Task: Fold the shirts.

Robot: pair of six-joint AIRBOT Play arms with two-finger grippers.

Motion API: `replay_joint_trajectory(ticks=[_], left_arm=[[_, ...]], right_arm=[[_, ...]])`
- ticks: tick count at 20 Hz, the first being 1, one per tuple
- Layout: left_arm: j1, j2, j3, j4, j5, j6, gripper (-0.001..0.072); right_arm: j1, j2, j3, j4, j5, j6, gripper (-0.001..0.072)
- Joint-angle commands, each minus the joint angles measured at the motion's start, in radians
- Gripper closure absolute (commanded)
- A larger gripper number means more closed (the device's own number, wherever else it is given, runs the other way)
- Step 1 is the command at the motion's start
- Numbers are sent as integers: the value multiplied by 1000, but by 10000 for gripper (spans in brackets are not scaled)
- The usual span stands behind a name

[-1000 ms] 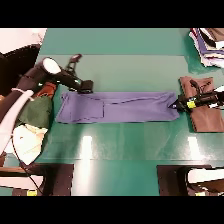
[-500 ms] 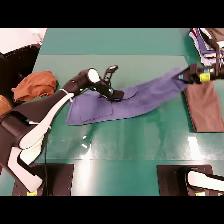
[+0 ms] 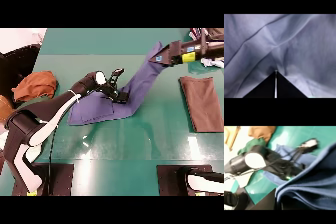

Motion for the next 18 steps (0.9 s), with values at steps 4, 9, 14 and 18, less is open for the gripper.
replay_joint_trajectory(ticks=[4,9,14,18], left_arm=[[154,110,16,183,-93,-72,685],[442,359,17,430,-210,-75,684],[629,502,16,443,-235,-68,684],[660,531,17,442,-274,-41,684]], right_arm=[[206,-87,107,6,-71,6,695],[502,-288,241,4,-232,-22,691],[669,-529,406,-2,-270,-82,116],[589,-462,265,-132,-165,-80,275]])
